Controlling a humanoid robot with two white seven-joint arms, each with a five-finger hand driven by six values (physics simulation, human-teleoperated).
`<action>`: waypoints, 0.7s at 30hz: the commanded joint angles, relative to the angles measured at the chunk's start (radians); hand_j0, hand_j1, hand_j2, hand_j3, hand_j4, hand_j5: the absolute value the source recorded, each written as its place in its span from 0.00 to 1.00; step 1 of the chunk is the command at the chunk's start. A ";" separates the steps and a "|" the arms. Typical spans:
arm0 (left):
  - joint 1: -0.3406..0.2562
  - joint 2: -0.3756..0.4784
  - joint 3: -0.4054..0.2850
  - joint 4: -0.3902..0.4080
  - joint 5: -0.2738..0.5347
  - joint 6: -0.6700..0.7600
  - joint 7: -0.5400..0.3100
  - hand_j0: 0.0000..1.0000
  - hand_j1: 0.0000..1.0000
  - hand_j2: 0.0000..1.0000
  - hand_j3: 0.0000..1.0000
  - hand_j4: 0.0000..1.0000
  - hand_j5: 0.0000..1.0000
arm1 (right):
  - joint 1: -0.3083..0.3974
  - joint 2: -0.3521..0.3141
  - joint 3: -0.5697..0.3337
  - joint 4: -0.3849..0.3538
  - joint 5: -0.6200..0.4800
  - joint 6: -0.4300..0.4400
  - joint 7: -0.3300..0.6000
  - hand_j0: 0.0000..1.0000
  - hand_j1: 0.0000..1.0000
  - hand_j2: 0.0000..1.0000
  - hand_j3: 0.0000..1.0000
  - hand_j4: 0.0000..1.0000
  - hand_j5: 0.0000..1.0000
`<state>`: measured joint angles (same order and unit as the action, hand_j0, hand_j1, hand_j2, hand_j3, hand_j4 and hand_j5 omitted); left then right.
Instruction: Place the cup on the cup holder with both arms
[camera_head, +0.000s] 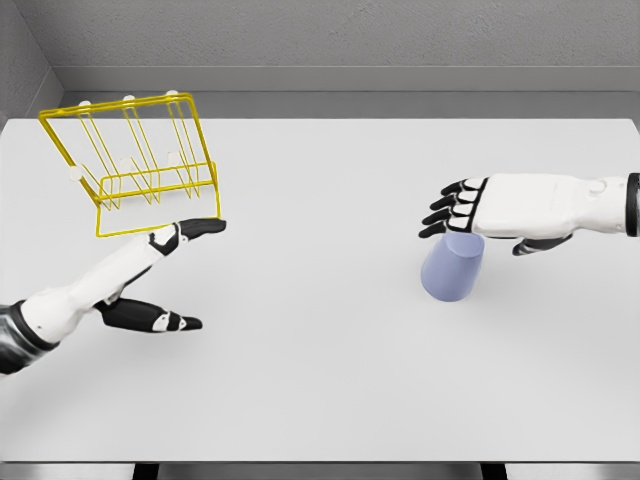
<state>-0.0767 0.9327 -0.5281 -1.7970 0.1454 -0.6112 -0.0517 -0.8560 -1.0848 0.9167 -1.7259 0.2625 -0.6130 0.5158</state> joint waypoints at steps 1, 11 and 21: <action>0.000 0.000 -0.027 -0.002 0.068 0.000 -0.002 1.00 1.00 1.00 1.00 1.00 1.00 | 0.000 0.028 0.005 0.031 0.012 0.002 0.007 1.00 1.00 1.00 1.00 1.00 1.00; -0.020 -0.002 -0.049 -0.002 0.238 0.000 -0.069 1.00 1.00 1.00 1.00 1.00 1.00 | 0.005 0.059 0.034 0.059 0.046 0.002 0.010 1.00 1.00 1.00 1.00 1.00 1.00; -0.075 -0.005 -0.113 -0.002 0.419 0.148 -0.079 1.00 1.00 1.00 1.00 1.00 1.00 | 0.006 0.105 0.065 0.097 0.073 0.002 0.018 1.00 1.00 1.00 1.00 1.00 1.00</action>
<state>-0.1564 0.9268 -0.6377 -1.7989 0.5178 -0.4948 -0.1292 -0.8498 -0.9862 0.9754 -1.6358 0.3376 -0.6131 0.5313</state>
